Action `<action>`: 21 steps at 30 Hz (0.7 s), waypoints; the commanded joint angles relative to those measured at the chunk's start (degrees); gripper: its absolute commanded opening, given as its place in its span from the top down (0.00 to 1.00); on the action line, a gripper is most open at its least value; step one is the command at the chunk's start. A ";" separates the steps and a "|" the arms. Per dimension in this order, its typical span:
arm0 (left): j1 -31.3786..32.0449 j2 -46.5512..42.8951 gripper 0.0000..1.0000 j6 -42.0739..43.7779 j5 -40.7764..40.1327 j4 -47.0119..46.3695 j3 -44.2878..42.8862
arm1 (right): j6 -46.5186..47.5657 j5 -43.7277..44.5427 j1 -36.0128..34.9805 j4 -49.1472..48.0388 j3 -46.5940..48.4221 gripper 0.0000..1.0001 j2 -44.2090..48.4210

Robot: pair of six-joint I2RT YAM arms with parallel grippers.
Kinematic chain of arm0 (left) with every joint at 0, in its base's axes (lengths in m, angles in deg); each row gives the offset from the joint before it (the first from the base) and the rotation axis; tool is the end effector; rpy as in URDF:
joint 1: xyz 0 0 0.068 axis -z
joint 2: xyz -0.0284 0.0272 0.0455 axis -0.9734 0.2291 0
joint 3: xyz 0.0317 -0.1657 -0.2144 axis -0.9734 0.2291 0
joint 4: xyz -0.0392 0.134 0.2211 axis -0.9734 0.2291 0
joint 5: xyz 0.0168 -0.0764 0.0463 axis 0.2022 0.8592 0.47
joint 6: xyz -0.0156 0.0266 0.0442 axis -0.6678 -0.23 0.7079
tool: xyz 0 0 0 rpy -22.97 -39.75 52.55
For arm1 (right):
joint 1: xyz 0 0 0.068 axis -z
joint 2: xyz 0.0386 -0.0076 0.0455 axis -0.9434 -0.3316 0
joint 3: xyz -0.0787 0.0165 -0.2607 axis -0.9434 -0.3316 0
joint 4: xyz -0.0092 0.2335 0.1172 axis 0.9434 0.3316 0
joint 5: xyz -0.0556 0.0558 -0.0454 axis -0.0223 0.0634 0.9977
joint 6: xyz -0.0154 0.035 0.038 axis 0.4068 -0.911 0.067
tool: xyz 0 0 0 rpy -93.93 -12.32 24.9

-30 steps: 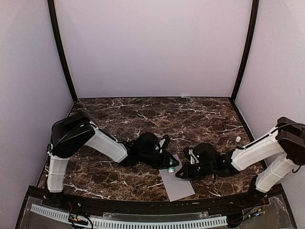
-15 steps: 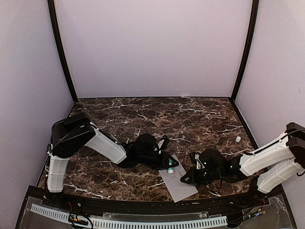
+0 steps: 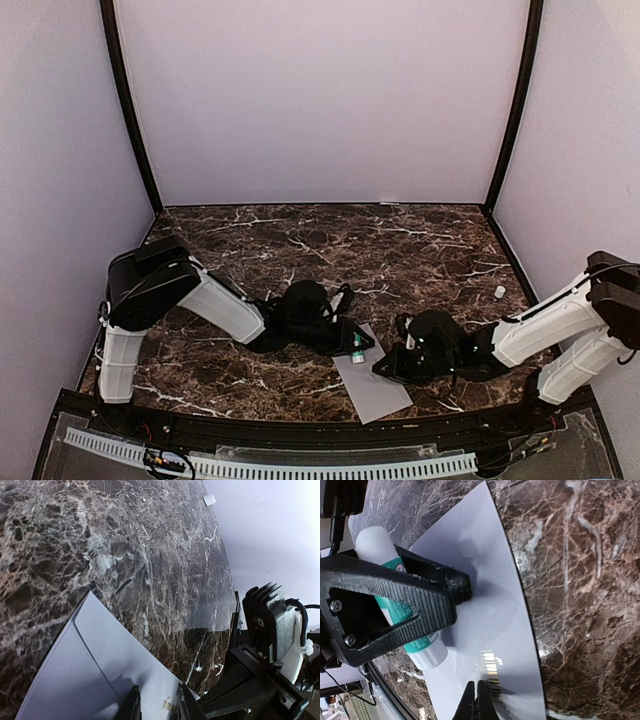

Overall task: Place the letter into the envelope and seal it
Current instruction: Seal the envelope flap on the envelope.

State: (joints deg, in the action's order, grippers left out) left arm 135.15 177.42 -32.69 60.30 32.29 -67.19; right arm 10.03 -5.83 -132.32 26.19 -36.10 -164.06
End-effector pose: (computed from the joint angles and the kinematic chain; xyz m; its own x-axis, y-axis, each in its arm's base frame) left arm 0.2115 -0.3708 0.1000 -0.9258 0.0578 -0.3737 0.3658 0.3873 -0.8463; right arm 0.1126 0.2103 0.1146 -0.9421 0.1961 -0.2720 -0.0467 0.7266 0.6854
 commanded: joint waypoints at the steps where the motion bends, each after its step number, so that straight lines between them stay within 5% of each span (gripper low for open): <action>1: 0.15 0.12 1.00 0.37 0.27 5.26 2.11 | -0.93 4.32 1.26 0.77 -0.06 1.00 -2.04; 21: 0.14 -1.49 1.00 -0.10 -0.48 6.17 2.33 | 4.11 -2.59 1.29 -1.54 3.03 1.00 -5.44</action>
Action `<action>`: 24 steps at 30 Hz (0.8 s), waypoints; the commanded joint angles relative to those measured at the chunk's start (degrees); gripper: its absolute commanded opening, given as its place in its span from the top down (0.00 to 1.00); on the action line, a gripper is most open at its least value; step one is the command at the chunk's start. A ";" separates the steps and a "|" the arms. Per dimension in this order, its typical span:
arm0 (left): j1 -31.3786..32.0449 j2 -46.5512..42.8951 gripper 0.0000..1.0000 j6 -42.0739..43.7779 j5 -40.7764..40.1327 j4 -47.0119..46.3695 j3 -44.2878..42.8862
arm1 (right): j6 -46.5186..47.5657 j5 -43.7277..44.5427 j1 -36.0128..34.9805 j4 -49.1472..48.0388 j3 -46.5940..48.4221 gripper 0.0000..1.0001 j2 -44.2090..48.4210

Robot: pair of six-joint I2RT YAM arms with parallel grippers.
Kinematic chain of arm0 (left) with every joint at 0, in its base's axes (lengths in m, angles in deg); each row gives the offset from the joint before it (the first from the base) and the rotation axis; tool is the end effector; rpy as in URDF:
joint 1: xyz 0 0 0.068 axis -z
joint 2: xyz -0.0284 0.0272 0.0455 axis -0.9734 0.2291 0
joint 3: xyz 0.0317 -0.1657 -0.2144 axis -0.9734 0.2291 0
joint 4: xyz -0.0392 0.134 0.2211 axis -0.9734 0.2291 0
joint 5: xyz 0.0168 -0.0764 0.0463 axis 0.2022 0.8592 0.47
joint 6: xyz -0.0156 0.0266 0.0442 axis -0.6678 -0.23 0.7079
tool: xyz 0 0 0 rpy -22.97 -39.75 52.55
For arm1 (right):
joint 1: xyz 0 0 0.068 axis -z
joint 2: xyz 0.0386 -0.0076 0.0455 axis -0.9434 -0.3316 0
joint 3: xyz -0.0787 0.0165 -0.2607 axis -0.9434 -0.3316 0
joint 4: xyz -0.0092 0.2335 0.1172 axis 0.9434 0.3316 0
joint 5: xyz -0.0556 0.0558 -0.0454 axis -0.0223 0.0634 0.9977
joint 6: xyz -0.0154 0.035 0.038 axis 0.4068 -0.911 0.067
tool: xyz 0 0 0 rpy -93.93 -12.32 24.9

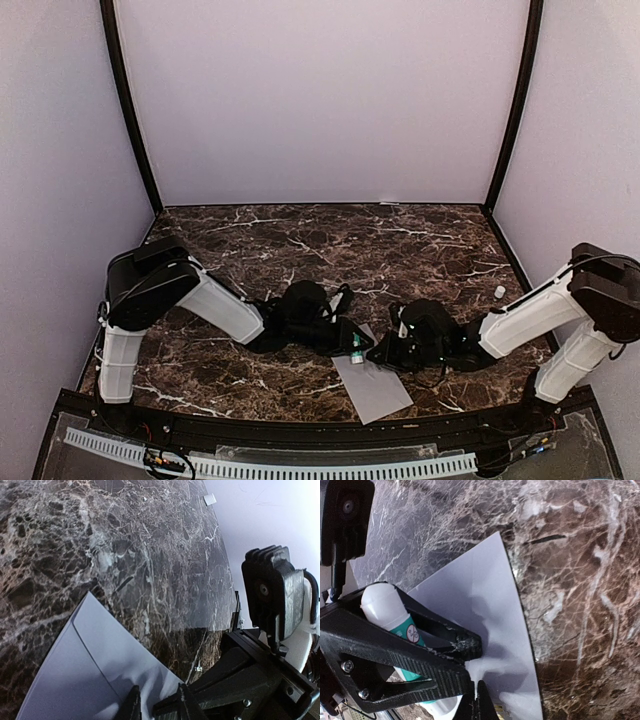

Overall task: Place the letter into the envelope and seal it
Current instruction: Seal the envelope flap on the envelope.

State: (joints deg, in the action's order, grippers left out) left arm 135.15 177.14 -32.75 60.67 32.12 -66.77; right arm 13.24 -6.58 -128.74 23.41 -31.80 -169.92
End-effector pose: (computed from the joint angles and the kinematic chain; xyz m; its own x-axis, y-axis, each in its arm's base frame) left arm 0.2105 -0.3696 0.1004 -0.9265 0.0622 -0.3710 0.3654 0.3837 -0.8481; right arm 0.1374 0.2229 0.1137 -0.9274 0.2113 -0.3087 -0.0629 0.7253 0.6855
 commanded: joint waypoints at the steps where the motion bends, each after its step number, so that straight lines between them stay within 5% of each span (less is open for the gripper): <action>1: 0.14 -1.28 1.00 -0.06 -0.91 6.36 1.91 | 0.64 -1.98 -2.86 1.21 -1.58 1.00 0.68; 24: 0.14 -2.49 1.00 0.26 -1.40 6.77 2.53 | -8.13 1.71 -6.41 7.01 -8.68 1.00 7.25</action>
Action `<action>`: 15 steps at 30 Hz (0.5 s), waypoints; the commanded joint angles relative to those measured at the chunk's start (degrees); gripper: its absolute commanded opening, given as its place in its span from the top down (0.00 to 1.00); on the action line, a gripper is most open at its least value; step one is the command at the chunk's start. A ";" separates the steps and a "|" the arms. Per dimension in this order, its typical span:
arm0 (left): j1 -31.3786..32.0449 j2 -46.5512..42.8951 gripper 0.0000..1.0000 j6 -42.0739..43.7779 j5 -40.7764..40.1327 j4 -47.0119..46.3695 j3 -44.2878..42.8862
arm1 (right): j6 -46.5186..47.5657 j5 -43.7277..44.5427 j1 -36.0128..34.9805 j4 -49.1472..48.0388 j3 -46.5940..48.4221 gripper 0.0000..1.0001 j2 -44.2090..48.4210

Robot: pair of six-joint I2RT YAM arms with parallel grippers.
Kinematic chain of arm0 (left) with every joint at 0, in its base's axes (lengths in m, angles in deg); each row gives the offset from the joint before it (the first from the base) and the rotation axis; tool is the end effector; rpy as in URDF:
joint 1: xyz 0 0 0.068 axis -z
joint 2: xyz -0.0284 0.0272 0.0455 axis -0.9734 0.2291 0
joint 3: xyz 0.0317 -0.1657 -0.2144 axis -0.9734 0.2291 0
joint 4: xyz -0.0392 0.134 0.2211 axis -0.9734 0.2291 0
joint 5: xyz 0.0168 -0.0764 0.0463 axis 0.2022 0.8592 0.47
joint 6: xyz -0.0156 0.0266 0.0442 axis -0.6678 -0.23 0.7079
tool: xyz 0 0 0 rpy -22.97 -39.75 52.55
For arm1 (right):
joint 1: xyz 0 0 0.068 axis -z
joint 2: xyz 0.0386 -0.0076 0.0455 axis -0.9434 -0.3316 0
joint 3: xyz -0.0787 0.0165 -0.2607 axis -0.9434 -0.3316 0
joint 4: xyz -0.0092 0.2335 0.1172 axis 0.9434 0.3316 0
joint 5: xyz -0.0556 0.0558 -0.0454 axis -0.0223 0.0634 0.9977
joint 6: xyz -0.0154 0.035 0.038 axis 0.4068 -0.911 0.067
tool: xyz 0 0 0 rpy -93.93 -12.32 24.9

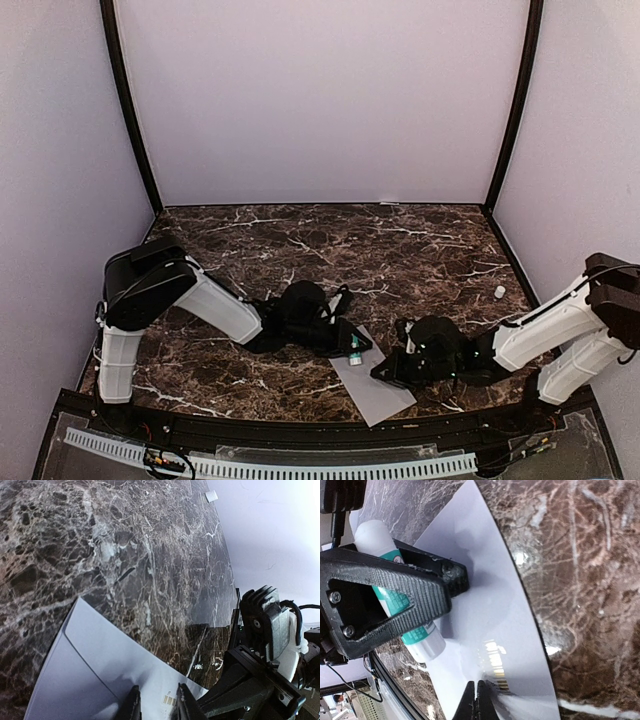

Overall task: Place the letter into the envelope and seal it
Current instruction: Seal the envelope flap on the envelope.

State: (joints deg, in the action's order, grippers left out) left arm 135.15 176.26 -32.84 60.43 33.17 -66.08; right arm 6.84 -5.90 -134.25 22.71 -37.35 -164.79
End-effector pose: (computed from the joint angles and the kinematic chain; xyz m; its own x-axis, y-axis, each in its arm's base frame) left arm 0.2089 -0.3666 0.1016 -0.9297 0.0631 -0.3629 0.3570 0.3968 -0.8456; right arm 0.1048 0.2128 0.1114 -0.9483 0.2090 -0.2388 -0.0266 0.6975 0.7161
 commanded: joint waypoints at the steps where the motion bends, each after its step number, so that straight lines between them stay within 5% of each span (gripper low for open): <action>1: 0.14 -1.62 1.00 0.35 -1.16 5.71 1.87 | -1.83 1.04 -1.05 8.12 -3.60 1.00 2.98; 15: 0.14 -2.01 1.00 0.45 -1.27 5.86 2.12 | -0.91 2.41 -1.04 0.29 -1.14 1.00 -1.19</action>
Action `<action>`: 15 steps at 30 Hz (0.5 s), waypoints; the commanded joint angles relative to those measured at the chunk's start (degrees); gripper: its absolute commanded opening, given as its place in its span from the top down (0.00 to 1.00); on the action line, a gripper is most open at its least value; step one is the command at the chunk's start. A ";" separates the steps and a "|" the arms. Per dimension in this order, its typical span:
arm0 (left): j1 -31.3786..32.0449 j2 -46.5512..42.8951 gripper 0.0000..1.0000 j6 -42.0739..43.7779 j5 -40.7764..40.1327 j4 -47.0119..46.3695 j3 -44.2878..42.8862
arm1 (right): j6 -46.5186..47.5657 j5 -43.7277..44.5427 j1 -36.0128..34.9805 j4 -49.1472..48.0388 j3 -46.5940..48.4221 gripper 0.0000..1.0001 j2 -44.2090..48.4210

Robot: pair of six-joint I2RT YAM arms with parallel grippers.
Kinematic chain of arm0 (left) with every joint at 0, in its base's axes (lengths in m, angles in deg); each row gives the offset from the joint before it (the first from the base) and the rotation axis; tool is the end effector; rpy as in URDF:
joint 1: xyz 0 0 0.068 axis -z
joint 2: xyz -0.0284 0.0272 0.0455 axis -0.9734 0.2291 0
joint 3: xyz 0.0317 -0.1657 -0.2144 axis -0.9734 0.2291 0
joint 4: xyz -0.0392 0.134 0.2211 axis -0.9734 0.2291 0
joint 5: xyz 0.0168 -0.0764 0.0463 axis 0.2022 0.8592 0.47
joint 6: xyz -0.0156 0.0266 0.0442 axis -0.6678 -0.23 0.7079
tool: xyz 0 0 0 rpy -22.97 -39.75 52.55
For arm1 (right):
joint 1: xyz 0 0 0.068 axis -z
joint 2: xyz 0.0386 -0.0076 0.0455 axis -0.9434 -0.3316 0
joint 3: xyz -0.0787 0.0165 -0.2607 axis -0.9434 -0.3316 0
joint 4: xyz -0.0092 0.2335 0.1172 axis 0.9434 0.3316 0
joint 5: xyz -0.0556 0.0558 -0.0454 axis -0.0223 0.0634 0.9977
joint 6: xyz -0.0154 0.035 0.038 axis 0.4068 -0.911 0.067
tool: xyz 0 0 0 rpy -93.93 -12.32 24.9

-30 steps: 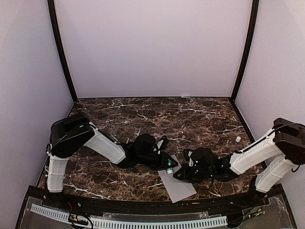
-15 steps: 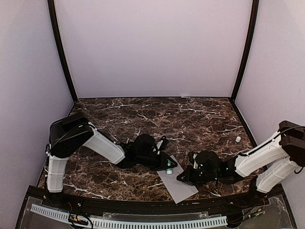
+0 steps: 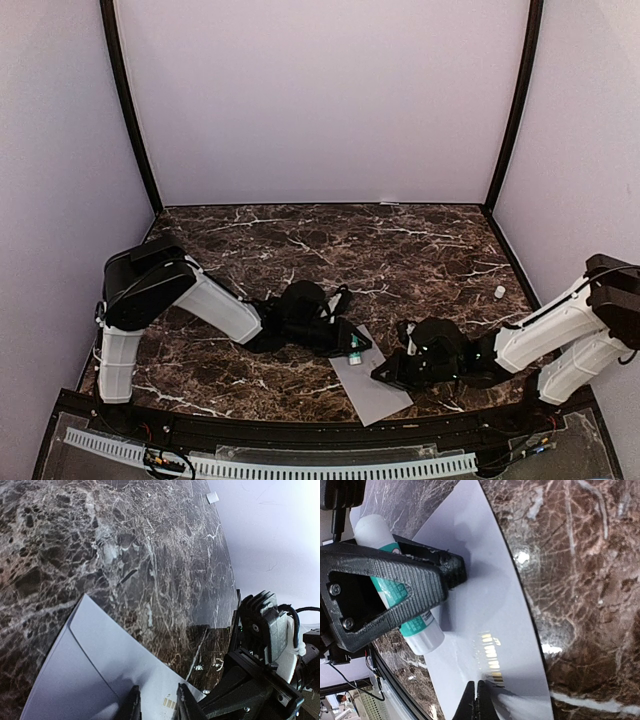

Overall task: Place the letter into the envelope and seal it
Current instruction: Seal the envelope flap on the envelope.

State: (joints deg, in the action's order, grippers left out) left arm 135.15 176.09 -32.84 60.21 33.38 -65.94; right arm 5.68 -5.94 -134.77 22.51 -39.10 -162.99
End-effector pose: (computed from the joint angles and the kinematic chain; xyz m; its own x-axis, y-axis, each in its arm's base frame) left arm 0.2086 -0.3660 0.1018 -0.9300 0.0611 -0.3625 0.3554 0.4010 -0.8443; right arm 0.0995 0.2068 0.1109 -0.9504 0.2149 -0.2248 -0.0151 0.6901 0.7236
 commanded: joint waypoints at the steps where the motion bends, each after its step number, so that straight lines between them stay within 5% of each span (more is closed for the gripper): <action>1: 0.14 -1.99 1.00 0.44 -1.04 5.64 2.02 | 0.14 3.31 -0.52 0.07 0.95 1.00 -3.32; 15: 0.14 -2.60 1.00 0.70 -0.87 6.00 2.06 | 2.93 5.99 3.37 0.63 6.27 1.00 -7.99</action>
State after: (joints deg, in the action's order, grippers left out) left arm 135.15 175.23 -32.80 59.88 34.46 -65.57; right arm 6.55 -1.70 -132.98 21.03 -33.85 -169.16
